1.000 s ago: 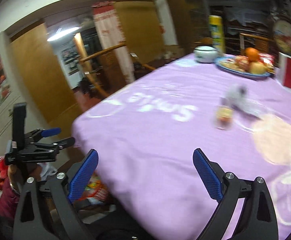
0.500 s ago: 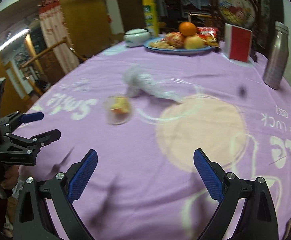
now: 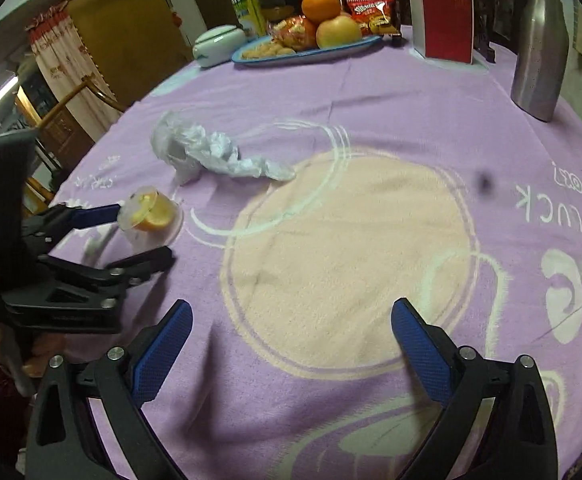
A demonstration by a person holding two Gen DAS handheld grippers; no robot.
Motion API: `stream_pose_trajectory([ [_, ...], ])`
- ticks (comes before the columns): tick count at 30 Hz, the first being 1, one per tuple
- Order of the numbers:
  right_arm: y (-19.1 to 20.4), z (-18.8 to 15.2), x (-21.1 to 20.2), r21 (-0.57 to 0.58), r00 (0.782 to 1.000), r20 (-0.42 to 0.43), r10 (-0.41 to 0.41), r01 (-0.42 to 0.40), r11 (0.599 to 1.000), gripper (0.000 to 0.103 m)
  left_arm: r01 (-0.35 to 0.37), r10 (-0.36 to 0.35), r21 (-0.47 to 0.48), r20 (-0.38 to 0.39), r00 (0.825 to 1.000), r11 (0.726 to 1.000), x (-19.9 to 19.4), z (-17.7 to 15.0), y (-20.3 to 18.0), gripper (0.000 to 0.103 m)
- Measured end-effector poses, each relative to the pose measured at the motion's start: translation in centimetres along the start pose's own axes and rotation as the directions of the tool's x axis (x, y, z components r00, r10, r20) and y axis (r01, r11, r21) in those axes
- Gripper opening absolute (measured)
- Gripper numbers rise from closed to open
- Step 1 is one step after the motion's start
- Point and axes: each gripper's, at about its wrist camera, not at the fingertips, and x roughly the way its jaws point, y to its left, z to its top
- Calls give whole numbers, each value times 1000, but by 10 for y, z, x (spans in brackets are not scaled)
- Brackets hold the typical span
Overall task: Collect trash
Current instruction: 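Return both tools to the table toward the clear cup and plastic bag, then grasp the crumpled plastic bag with the right tool while the left tool grasps the clear cup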
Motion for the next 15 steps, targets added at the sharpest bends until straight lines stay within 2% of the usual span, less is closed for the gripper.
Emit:
stream_pose_trajectory([
  [2, 1, -1, 0, 1, 1000, 4, 2, -2, 1000, 99, 23, -23, -16, -4, 1000, 1000, 3, 2, 3, 97],
  [8, 0, -1, -2, 3, 1000, 6, 2, -2, 1000, 99, 34, -34, 4, -4, 999, 999, 4, 4, 6, 97],
  [11, -2, 0, -2, 11, 1000, 10, 10, -10, 1000, 99, 24, -24, 3, -3, 1000, 1000, 4, 3, 14, 98],
  [15, -3, 0, -3, 20, 1000, 15, 19, -20, 1000, 99, -29, 30, -79, 12, 999, 996, 4, 1, 46, 98],
])
